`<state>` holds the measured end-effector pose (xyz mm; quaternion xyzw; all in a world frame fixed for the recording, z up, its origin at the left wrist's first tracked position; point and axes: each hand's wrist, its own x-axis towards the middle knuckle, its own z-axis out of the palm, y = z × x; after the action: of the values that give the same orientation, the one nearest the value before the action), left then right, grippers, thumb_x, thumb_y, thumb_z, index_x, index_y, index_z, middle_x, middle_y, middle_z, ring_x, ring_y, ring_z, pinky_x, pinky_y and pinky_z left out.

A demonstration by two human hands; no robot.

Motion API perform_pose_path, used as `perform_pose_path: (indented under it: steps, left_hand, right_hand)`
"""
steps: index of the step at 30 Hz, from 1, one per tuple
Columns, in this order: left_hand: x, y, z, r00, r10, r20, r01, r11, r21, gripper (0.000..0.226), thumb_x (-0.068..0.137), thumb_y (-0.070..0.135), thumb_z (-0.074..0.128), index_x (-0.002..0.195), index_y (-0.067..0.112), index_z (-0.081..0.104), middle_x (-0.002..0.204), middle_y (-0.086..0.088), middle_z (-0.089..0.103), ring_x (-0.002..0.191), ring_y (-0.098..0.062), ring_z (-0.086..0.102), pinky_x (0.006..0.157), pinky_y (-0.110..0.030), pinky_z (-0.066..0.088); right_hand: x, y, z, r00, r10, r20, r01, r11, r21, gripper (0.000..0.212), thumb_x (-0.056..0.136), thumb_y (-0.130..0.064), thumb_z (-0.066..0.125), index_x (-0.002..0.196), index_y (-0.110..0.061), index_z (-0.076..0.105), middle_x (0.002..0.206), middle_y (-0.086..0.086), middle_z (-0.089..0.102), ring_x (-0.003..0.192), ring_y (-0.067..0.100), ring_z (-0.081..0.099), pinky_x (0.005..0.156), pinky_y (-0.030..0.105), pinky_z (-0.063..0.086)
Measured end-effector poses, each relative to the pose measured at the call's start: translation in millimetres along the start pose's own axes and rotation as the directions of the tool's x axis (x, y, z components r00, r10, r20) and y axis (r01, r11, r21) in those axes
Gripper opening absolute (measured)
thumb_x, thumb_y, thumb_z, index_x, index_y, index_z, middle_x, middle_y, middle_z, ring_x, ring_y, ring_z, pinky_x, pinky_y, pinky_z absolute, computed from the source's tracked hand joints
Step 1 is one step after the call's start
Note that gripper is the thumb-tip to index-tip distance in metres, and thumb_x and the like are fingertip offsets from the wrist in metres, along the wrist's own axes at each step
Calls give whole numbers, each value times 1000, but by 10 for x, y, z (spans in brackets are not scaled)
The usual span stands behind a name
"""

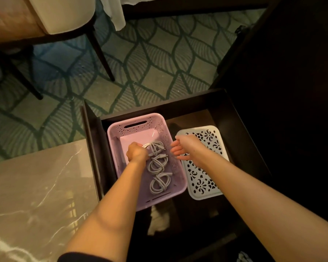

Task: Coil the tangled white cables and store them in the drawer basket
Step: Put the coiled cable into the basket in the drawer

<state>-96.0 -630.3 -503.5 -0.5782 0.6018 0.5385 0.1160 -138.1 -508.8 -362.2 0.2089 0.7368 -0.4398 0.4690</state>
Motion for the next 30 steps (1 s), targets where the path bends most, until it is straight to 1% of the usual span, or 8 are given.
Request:
perform_pose_path:
  steps: [3,6,9,14,17,20,24,30]
  left_hand:
    - [7,37,-35,999,-15,41,14,1000,20,21,80,-2,55,100,2,60,109,-23,59,96,-41,60,83,-49,54]
    - [-68,117,-71,997,-23,77,17,996,85,32,80,3,52,112,-3,57,115,-26,57,102,-42,56,90,-50,49]
    - [-200,233,-78,992,-34,122,17,990,138,37,80,11,51,115,-1,53,116,-25,55,103,-40,54,92,-43,46]
    - [-897,813,-82,955,174,241,-184,983,19,36,87,11,50,121,-1,50,117,-21,55,108,-33,54,95,-40,47]
    - [-1502,1215,-20,866,386,317,-385,920,-69,13,89,9,48,83,6,60,89,-13,55,76,-23,53,74,-31,46]
    - [-2092,1567,-4,755,561,340,-559,822,-114,23,86,15,51,63,19,50,75,-8,54,73,-21,52,73,-35,47]
    - [-2884,1920,-99,591,745,310,-744,651,-147,14,79,21,53,66,23,56,79,-12,61,78,-28,57,77,-38,49]
    - [-3878,2082,-300,409,891,195,-900,430,-76,15,88,21,47,87,23,62,97,-5,65,94,-24,62,89,-42,51]
  right_hand:
    - [9,21,-14,999,-22,-37,21,1000,-19,35,102,-21,35,79,-6,56,70,5,52,59,11,47,68,23,50]
    - [-55,-9,-27,998,-33,-50,33,999,6,34,103,-17,32,112,3,58,93,13,62,69,15,56,79,28,52]
    - [-194,-68,-102,998,-25,-62,35,988,153,36,102,-10,28,127,5,48,120,22,59,102,28,62,79,28,49]
    - [-566,-230,-478,959,-151,-238,213,942,261,32,98,-3,33,120,7,54,82,13,60,76,19,59,71,25,50]
    - [-951,-314,-787,914,-268,-306,354,895,273,30,96,-2,38,117,6,57,82,13,63,75,21,63,64,21,48]
    - [-1433,-400,-1066,875,-374,-307,464,830,311,31,98,-4,37,119,6,56,83,10,62,82,22,63,72,23,50]
    - [-2119,-490,-1334,808,-473,-351,577,755,313,31,98,-6,39,122,7,55,77,8,58,76,18,59,66,20,46]
    - [-2979,-349,-1675,585,-593,-553,772,617,155,22,95,-4,41,100,1,62,86,12,65,77,18,64,68,23,52]
